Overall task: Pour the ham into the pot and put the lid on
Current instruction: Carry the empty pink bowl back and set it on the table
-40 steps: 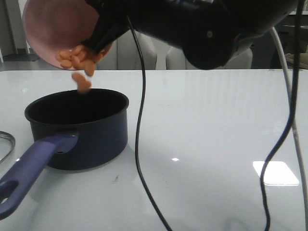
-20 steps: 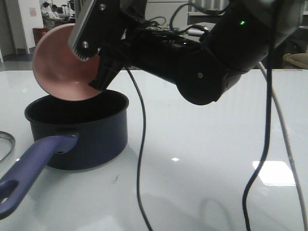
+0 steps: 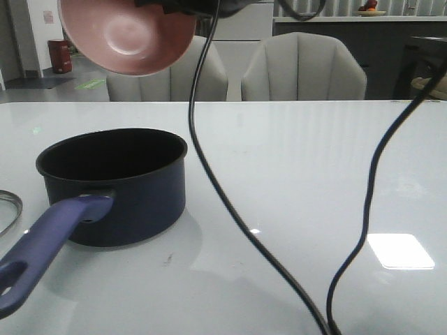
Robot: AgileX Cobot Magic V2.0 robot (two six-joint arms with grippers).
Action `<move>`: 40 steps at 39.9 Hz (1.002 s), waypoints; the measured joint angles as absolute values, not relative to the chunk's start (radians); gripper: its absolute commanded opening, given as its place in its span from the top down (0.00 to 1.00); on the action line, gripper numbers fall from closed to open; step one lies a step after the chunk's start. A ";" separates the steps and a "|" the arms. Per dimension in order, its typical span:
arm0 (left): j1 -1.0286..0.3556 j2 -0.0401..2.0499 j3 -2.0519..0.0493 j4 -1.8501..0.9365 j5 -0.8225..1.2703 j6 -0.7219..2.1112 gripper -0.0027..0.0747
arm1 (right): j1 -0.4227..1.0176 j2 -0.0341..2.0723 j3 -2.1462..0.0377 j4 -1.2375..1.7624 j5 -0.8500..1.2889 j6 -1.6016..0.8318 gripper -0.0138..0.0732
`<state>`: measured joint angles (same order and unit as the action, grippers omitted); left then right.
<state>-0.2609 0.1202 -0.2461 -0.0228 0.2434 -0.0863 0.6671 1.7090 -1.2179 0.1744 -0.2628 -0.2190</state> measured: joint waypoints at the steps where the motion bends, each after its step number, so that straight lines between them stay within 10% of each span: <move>1: -0.261 0.120 -0.246 -0.023 0.243 -0.086 0.21 | 0.660 1.681 -1.218 0.174 -0.214 -0.219 0.69; 22: -0.261 0.120 -0.246 -0.023 0.243 -0.086 0.21 | 0.304 1.502 -1.217 0.181 0.588 -0.189 0.69; 40: -0.261 0.120 -0.246 -0.023 0.243 -0.086 0.21 | 0.124 1.627 -1.132 0.278 0.672 -0.176 0.69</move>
<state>-0.2609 0.1202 -0.2461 -0.0228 0.2434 -0.0863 0.1244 1.6270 -1.1317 0.2776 0.6720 -0.1758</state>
